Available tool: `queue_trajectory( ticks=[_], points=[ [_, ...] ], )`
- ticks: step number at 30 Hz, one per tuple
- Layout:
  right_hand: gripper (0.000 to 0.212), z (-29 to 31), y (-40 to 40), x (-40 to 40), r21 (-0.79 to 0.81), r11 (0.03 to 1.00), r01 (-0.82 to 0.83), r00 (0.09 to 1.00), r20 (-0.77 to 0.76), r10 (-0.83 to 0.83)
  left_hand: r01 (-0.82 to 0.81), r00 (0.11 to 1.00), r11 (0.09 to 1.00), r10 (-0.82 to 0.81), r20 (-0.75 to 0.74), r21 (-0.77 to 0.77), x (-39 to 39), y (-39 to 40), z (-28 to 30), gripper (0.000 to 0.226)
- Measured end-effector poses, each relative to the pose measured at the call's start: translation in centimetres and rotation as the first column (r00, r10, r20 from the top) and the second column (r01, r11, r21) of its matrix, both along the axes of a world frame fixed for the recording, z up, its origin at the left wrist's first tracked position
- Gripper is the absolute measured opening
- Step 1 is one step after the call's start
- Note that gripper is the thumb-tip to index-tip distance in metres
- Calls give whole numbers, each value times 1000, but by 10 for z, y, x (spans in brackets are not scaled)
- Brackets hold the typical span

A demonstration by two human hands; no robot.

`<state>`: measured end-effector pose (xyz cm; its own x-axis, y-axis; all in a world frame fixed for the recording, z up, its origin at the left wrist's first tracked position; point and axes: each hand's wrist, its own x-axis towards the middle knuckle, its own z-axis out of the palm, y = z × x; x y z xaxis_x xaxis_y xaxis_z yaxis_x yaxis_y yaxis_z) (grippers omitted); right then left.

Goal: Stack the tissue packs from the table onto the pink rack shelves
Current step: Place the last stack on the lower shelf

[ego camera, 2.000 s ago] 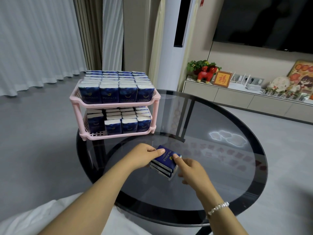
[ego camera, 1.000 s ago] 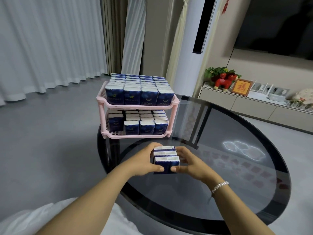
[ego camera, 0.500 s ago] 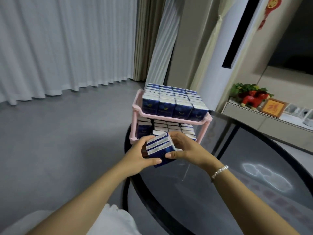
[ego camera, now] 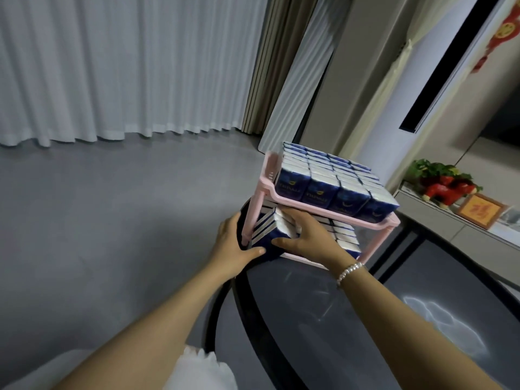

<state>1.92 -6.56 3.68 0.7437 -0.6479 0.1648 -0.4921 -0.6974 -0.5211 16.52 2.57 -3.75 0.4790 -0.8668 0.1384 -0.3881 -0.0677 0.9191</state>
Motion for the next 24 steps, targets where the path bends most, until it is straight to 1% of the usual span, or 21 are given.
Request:
queue_trajectory(
  ticks=[2,3,8,12,15,17,19,22,24],
  points=[
    [78,-2,-6,9,12,1000,-18,1000,-12,18,70,997,997,-71,-34,-35,2,-9,-2,96],
    [78,-3,-8,12,24,1000,-15,1000,-18,15,78,996,996,-79,-44,-39,1,-12,-4,94],
    [74,-6,-25,22,-21,1000,-13,995,-98,11,-75,997,997,75,1,-35,1,-27,-9,62],
    [71,-9,-34,24,-24,1000,9,991,-135,-12,-128,992,989,128,-2,-78,0,-36,-11,42],
    [74,-8,-38,27,-70,998,-3,977,-212,-12,-154,987,985,157,31,-79,-1,-40,-11,35],
    [76,-8,-39,29,-99,995,-28,953,-302,-3,-171,982,982,177,66,-81,0,-42,-11,32],
    [78,-11,-41,30,-168,984,-59,928,-374,-8,-176,979,980,184,88,-90,-1,-43,-11,30],
    [81,-12,-41,25,-256,961,-107,918,-397,-3,-171,981,982,177,79,-79,-2,-44,-13,28],
    [77,-14,-40,20,-313,940,-136,933,-360,15,-164,983,984,168,71,-63,-3,-44,-14,29]
  ],
)
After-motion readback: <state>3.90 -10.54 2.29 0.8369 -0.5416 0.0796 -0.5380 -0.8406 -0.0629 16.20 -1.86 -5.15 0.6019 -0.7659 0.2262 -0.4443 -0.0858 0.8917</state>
